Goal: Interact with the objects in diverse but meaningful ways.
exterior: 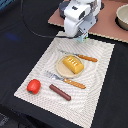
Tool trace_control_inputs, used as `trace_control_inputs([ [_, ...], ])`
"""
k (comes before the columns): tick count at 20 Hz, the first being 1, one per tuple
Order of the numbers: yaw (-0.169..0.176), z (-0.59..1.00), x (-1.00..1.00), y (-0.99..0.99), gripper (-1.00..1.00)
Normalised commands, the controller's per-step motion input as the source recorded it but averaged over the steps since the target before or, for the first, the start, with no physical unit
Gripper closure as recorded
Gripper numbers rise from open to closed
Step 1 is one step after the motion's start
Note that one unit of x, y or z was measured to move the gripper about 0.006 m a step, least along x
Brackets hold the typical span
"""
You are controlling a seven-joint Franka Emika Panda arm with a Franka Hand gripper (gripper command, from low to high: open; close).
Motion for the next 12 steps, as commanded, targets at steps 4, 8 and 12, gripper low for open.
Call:
trace_control_inputs([
  [4, 0.000, -0.33, 0.02, 0.00, 1.00],
  [8, 0.000, -0.12, 0.28, 0.06, 1.00],
  [12, 0.000, -0.10, 0.37, 0.11, 1.00],
])
